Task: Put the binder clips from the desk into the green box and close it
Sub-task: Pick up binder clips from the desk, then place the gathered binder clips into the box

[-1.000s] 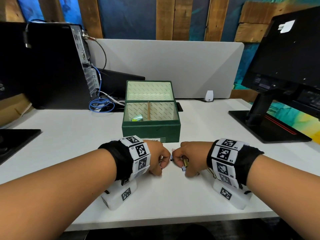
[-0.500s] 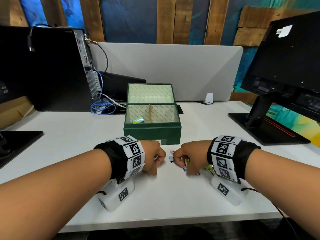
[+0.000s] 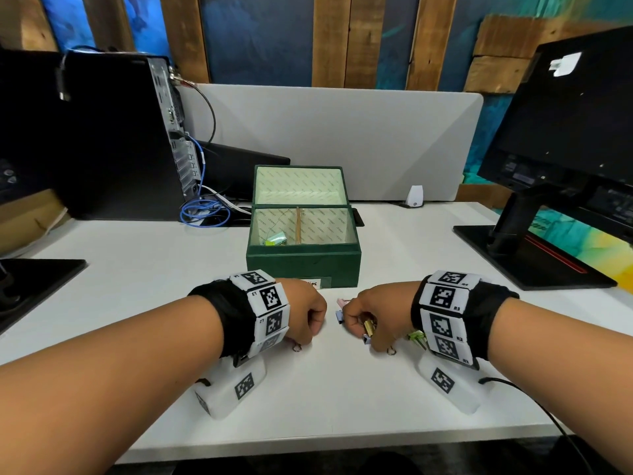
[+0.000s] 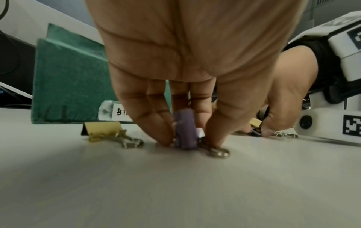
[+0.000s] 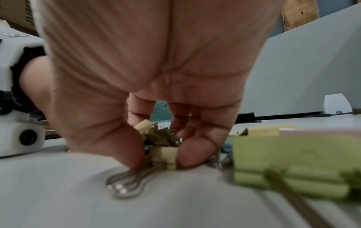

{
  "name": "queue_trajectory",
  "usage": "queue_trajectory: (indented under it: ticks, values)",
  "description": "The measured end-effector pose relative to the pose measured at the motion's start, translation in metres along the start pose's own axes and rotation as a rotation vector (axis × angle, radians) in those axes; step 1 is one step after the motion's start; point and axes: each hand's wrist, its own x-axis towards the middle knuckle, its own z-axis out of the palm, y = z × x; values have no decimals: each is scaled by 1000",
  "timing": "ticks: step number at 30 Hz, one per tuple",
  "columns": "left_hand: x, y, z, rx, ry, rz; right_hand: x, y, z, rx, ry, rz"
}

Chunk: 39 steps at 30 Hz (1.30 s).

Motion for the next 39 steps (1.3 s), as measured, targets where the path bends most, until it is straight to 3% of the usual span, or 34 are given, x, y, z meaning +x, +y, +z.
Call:
queue_trajectory:
  ticks: [7,15,17,21,23,29,36,39]
  values:
    - [-2,-6,-4,-91,12,-35,-1,1,-3,16,4,-31]
    - [-7,-20,-22,-254,208,-60,-8,5,-45,87,143,-37]
    - [-9,-27,-30,-317,285,-78,-8,4,-63,159,213,-42]
    - [-15,-40,-47,-531,468,-126,9,-2,-97,242,518,-73]
    - [-17,-44,-56,-563,524,-131,25,-5,-105,225,602,-69]
    - [-11,-46,-68,-507,553,-110,49,-5,-97,235,543,-30]
    - [26,-38,-79,-610,665,-72,14,10,-80,157,566,4]
    - [37,-35,-75,-611,590,-62,-2,13,-71,95,563,2]
